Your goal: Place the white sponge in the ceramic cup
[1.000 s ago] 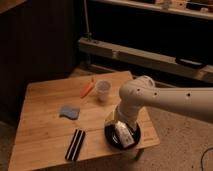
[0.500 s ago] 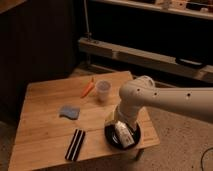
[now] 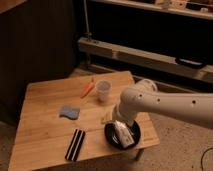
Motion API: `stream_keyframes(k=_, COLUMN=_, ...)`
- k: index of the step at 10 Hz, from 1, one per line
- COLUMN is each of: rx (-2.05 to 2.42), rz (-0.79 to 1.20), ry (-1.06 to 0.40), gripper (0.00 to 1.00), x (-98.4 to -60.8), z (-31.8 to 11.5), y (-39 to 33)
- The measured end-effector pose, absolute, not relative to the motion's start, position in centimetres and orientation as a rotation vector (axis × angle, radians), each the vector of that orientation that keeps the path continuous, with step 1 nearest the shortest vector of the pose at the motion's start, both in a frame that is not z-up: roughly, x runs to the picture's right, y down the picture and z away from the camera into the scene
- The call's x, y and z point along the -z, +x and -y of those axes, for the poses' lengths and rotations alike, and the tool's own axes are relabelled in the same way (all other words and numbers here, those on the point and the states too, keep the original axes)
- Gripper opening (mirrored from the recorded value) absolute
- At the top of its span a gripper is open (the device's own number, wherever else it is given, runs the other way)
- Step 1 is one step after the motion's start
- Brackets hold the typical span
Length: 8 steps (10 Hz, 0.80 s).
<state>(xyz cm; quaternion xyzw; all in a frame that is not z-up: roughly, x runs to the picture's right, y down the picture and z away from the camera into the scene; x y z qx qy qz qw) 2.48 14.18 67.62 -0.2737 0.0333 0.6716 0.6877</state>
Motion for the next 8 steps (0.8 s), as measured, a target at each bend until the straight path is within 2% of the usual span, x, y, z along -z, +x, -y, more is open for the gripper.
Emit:
stream_keyframes(k=5, rx=-1.481, rz=-0.022, ry=-0.602, gripper=0.80, x=-67.3, z=-13.8, y=1.8)
stream_keyframes(k=8, rx=-1.470, rz=0.112, ry=-0.559, gripper=0.80, x=-68.3, z=-12.1, y=0.1)
